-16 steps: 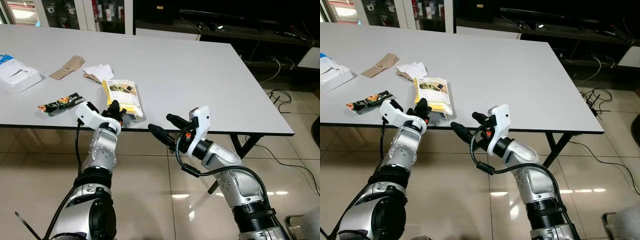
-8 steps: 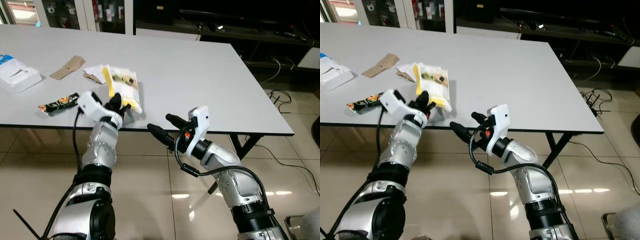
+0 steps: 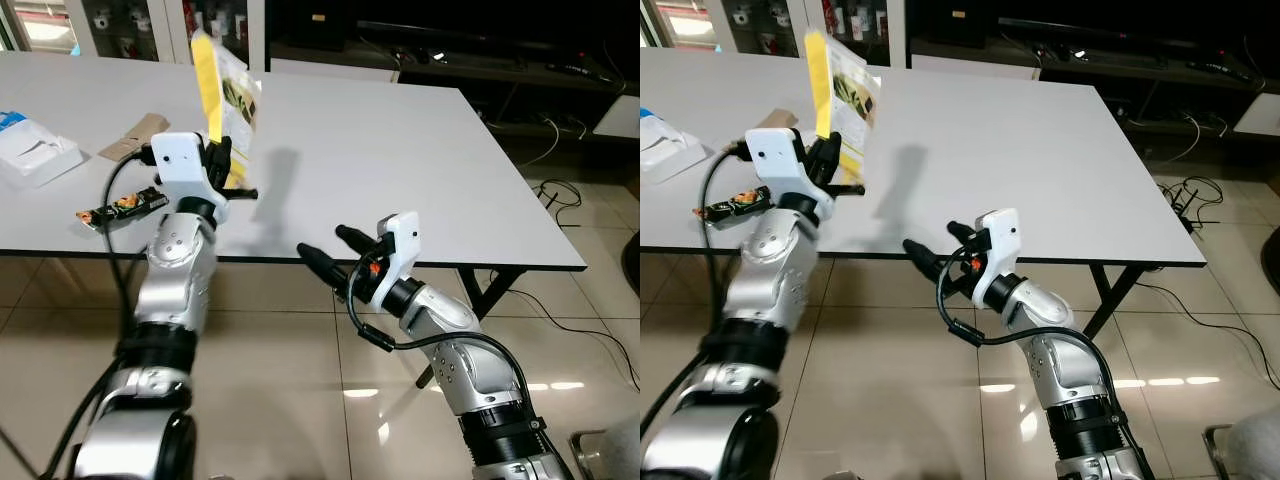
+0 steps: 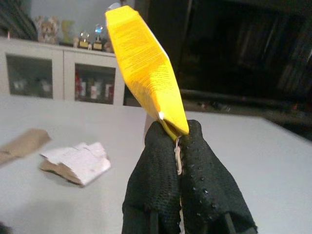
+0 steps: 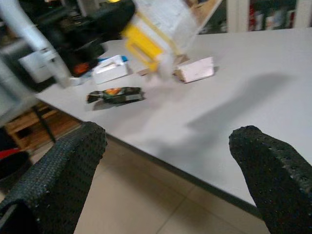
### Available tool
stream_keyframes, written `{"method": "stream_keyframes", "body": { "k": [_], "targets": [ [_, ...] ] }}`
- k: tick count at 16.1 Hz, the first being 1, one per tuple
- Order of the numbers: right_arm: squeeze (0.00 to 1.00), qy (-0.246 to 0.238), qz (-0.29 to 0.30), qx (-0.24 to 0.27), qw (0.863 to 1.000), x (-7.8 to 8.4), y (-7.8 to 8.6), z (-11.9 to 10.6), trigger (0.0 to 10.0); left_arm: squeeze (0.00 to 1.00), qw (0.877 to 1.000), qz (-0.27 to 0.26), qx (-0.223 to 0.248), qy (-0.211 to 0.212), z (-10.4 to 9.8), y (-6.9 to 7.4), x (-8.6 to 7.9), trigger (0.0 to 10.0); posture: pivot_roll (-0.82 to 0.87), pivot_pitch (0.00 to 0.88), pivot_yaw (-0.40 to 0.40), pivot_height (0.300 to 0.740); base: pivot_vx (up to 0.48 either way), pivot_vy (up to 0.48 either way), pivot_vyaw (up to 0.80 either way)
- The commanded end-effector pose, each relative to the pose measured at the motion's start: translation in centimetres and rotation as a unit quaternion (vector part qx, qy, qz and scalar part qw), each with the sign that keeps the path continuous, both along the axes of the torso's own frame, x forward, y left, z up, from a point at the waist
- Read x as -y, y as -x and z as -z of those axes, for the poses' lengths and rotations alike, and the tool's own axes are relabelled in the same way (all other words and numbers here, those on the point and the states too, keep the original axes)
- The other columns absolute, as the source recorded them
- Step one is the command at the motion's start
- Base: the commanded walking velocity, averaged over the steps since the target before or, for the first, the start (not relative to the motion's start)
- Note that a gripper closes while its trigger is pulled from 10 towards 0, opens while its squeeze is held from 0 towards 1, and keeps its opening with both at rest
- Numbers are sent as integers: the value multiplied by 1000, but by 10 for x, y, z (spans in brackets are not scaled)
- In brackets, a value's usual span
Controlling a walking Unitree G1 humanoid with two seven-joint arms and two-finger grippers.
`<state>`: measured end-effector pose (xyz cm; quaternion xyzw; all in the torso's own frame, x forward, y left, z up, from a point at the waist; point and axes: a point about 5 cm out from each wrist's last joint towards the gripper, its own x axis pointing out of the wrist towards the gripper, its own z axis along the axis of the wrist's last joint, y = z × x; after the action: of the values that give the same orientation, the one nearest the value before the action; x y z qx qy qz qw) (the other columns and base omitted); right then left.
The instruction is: Picking trash to rubbish bin
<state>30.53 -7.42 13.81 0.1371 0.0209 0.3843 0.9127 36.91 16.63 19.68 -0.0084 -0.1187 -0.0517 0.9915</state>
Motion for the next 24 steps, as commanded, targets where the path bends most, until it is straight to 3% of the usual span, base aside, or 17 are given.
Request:
{"method": "stream_keyframes", "body": {
  "k": [1, 4, 5, 7, 12, 14, 18, 20, 22, 24],
  "targets": [
    [0, 11, 36, 9, 999, 8, -7, -2, 10000, 0, 999, 8, -4, -45, -1, 3, 5, 10000, -23, 13, -68, 740, 0, 0, 0],
    [0, 24, 129, 11, 991, 26, -19, -1, 10000, 0, 996, 1, -9, -89, -1, 12, -1, 10000, -16, 4, -69, 740, 0, 0, 0],
    [0, 39, 193, 18, 980, 40, -27, -2, 10000, 0, 995, -3, -15, -99, 0, 16, -7, 10000, -10, 0, -72, 740, 0, 0, 0],
    [0, 54, 253, 13, 966, 53, -34, 1, 10000, 0, 994, -8, -19, -106, 0, 20, -12, 10000, -4, 0, -73, 740, 0, 0, 0],
    [0, 95, 358, 7, 929, 80, -39, 8, 10000, 0, 988, -15, -55, -140, 11, 31, -24, 10000, 6, 0, -72, 740, 0, 0, 0],
    [0, 114, 418, 6, 901, 106, -37, 13, 10000, 0, 986, -15, -69, -150, 18, 38, -30, 10000, 6, 0, -71, 740, 0, 0, 0],
    [0, 134, 441, 9, 887, 126, -31, 20, 10000, 0, 984, -21, -79, -159, 32, 44, -32, 10000, 0, 0, -67, 740, 0, 0, 0],
    [0, 135, 445, 8, 885, 130, -27, 25, 10000, 0, 985, -17, -74, -158, 41, 49, -30, 10000, -6, 1, -65, 740, 0, 0, 0],
    [0, 125, 455, 11, 882, 135, -22, 27, 10000, 0, 979, -20, -85, -183, 50, 52, -31, 10000, -9, 8, -64, 740, 0, 0, 0],
    [0, 121, 457, 11, 881, 137, -21, 27, 10000, 0, 981, -16, -79, -175, 48, 52, -28, 10000, -7, 18, -68, 740, 0, 0, 0]
  ]
}}
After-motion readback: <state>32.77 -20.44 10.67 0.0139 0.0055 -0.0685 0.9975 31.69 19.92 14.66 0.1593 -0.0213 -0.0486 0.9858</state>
